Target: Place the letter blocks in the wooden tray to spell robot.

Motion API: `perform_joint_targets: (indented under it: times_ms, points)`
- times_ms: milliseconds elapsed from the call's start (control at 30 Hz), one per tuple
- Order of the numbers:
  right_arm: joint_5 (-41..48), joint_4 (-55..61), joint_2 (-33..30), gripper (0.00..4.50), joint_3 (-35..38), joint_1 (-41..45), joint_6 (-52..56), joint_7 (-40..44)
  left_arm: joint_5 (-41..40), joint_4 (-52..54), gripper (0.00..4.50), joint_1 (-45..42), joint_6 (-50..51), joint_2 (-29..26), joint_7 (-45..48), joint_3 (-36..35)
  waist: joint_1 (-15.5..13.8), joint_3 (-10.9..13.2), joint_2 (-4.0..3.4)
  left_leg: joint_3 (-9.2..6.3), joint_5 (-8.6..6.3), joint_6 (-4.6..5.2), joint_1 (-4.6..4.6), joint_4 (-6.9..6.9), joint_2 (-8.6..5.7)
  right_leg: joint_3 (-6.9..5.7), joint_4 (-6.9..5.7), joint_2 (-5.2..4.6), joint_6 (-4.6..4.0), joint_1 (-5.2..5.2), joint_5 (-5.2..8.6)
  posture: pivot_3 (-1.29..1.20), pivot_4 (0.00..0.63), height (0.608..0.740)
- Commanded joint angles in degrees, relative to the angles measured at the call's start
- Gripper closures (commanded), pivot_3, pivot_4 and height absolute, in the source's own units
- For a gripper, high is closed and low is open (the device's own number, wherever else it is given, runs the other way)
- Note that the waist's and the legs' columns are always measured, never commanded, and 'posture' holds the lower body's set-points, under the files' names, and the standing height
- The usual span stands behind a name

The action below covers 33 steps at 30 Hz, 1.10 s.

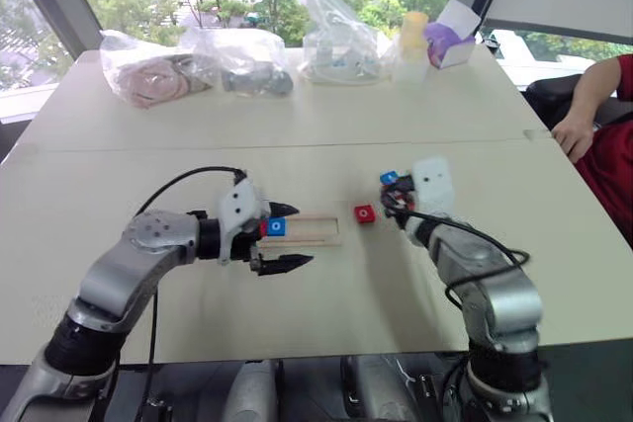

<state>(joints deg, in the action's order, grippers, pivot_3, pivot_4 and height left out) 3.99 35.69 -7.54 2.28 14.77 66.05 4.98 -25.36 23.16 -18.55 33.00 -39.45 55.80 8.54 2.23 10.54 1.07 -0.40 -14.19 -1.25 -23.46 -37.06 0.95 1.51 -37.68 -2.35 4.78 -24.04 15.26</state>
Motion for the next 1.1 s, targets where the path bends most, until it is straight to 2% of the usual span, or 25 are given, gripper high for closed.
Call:
perform_joint_targets:
  times_ms: [33,233,433,500,567,667,800,900,1100]
  points:
    - [-2.13,4.89,5.71,3.32,5.7,-3.94,7.7,-5.91,1.31,-2.34,0.0,-2.86,-2.59,0.97,1.96,2.12,0.1,0.0,0.0,0.01,0.0,-0.01,0.01,0.0,0.01,0.01,0.0,0.0,-0.06,0.0,0.02,0.0,0.15,0.74]
    - [-1.49,1.44,11.58,3.32,10.63,-5.27,6.21,-8.07,2.02,-4.91,0.0,-4.34,-4.06,1.27,4.17,3.4,0.25,-0.01,-0.02,0.12,0.01,-0.02,0.01,-0.02,-0.01,0.1,0.02,-0.06,-0.04,-0.01,0.01,0.0,0.15,0.74]
    - [-1.57,3.64,7.17,0.34,8.42,-5.65,4.13,-6.85,2.55,-6.5,0.0,-4.15,-4.9,0.7,4.85,2.4,0.11,-0.01,-0.02,0.1,0.01,-0.01,0.0,-0.03,-0.02,0.09,0.04,-0.11,-0.01,0.01,0.01,0.0,0.15,0.74]
    - [-0.29,6.28,4.34,0.34,10.02,-4.6,3.97,-4.55,2.36,-7.3,0.0,-4.05,-4.94,-0.25,5.04,1.01,0.14,0.0,-0.02,0.11,0.01,-0.01,-0.01,-0.02,-0.02,0.09,0.05,-0.15,0.0,0.01,0.02,0.0,0.15,0.74]
    - [1.34,7.13,-1.4,0.34,10.39,-4.02,2.36,-0.03,1.59,-7.72,0.0,-3.98,-4.6,-1.44,5.59,-0.49,0.15,0.01,-0.03,0.11,0.01,-0.01,-0.03,-0.02,-0.03,0.1,0.07,-0.16,0.02,0.0,0.02,0.0,0.15,0.74]
    - [6.81,3.21,-17.38,0.34,11.46,-7.26,-8.64,17.95,-0.69,-7.37,0.0,-3.97,-3.15,-3.95,7.63,-3.22,0.16,0.03,-0.03,0.11,0.01,-0.01,-0.05,-0.02,-0.04,0.07,0.17,-0.15,0.01,0.03,0.02,0.0,0.15,0.74]
    - [12.97,-7.59,-29.84,0.34,14.34,-13.25,-24.74,38.19,-4.54,-3.85,0.0,-3.73,-0.44,-7.13,10.28,-5.62,0.07,0.07,0.05,0.09,-0.02,0.03,0.03,0.04,-0.05,-0.11,0.49,-0.06,0.03,0.35,0.04,0.0,0.15,0.74]
    - [15.44,-16.48,-34.92,0.34,14.89,-14.93,-34.62,49.04,-7.59,-1.08,0.0,-3.62,2.41,-9.73,11.67,-7.43,-0.06,0.09,0.06,0.09,-0.04,0.07,0.05,0.03,-0.03,-0.12,0.55,-0.08,0.06,0.43,0.06,0.0,0.15,0.74]
    - [10.96,-32.4,-40.88,0.34,8.55,-8.85,-48.89,56.99,-8.19,-1.13,0.0,-1.69,4.26,-16.95,13.81,-11.16,0.36,0.16,0.03,0.16,-0.04,0.07,0.27,-0.06,-0.02,0.01,0.5,-0.1,-0.13,0.52,0.1,0.0,0.15,0.74]
